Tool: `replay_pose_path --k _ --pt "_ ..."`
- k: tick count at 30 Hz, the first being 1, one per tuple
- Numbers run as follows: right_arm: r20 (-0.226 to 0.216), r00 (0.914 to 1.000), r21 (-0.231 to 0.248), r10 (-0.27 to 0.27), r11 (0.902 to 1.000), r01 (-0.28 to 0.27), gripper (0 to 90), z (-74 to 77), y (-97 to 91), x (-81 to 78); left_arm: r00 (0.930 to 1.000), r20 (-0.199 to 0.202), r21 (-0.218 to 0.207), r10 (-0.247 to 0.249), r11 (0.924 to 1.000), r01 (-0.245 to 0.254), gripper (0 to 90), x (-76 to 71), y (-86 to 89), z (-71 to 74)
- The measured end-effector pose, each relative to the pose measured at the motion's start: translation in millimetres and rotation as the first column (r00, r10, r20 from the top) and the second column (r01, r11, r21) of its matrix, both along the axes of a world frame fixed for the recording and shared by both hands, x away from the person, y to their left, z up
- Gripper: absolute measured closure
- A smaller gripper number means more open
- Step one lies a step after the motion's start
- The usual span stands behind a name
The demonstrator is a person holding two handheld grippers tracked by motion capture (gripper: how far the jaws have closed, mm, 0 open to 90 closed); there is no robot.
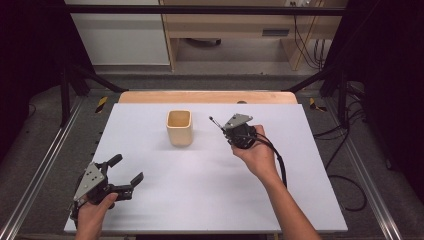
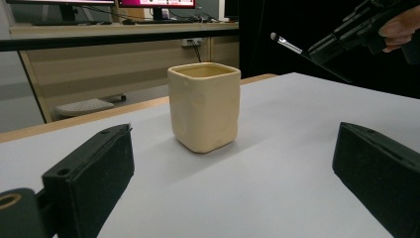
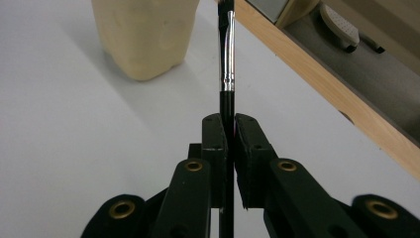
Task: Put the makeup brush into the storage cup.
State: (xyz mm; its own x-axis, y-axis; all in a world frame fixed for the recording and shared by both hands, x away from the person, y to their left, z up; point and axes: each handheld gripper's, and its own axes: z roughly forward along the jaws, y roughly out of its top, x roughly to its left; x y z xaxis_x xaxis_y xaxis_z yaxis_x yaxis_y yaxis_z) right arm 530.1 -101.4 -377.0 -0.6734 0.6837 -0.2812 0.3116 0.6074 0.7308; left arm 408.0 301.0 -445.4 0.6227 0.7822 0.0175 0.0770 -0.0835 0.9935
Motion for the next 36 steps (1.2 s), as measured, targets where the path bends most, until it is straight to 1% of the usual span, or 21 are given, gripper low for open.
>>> replay_pose_path --k 5,8,12,14,16,20,24,27,29,34,36 --pt "0.04 0.9987 -0.013 0.03 0.9995 -0.03 83.8 7.0 7.3 1.0 1.0 -0.001 0.007 -0.003 1.0 0.003 2.2 0.0 0.1 0.2" --pt "0.061 0.9973 -0.013 0.041 0.9991 -0.041 83.8 10.3 11.2 2.0 1.0 0.0 0.002 -0.002 1.0 0.002 2.2 -0.2 0.0 0.2" --pt "0.083 0.995 -0.017 0.055 0.9984 -0.054 83.8 13.3 16.8 3.0 1.0 0.0 0.002 -0.001 1.0 0.001 2.2 -0.2 0.8 0.4" --pt "0.087 0.9946 -0.014 0.058 0.9983 -0.057 83.8 14.4 20.2 3.3 1.0 0.0 0.002 -0.001 1.0 0.001 2.2 -0.2 0.8 0.3" --pt "0.101 0.9924 -0.023 0.069 0.9975 -0.067 83.8 15.6 23.4 4.3 1.0 0.0 0.002 -0.001 1.0 0.001 2.2 -0.2 0.7 0.3" --pt "0.136 0.9869 -0.031 0.086 0.9961 -0.083 83.8 18.0 30.4 6.2 1.0 0.0 0.002 -0.001 1.0 0.001 2.2 -0.1 1.1 0.4" --pt "0.178 0.9777 -0.037 0.112 0.9936 -0.107 83.7 20.6 37.9 8.2 1.0 -0.001 -0.002 0.001 1.0 -0.001 2.3 -0.3 1.6 0.4" --pt "0.194 0.9727 -0.037 0.127 0.9919 -0.122 83.8 22.1 44.2 9.0 1.0 -0.001 -0.003 0.002 1.0 -0.002 2.2 -0.2 1.9 0.4" --pt "0.21 0.9679 -0.039 0.139 0.9903 -0.133 83.7 23.0 47.6 9.4 1.0 0.0 -0.006 0.002 1.0 -0.002 2.3 -0.1 1.9 0.3" --pt "0.226 0.9617 -0.038 0.155 0.988 -0.15 83.8 23.3 54.5 9.1 1.0 0.0 -0.004 0.001 1.0 -0.001 2.2 0.0 2.4 0.3" --pt "0.229 0.9607 -0.035 0.157 0.9877 -0.153 83.7 23.2 55.8 9.0 1.0 -0.001 -0.004 0.001 1.0 -0.001 2.2 0.0 2.4 0.3"
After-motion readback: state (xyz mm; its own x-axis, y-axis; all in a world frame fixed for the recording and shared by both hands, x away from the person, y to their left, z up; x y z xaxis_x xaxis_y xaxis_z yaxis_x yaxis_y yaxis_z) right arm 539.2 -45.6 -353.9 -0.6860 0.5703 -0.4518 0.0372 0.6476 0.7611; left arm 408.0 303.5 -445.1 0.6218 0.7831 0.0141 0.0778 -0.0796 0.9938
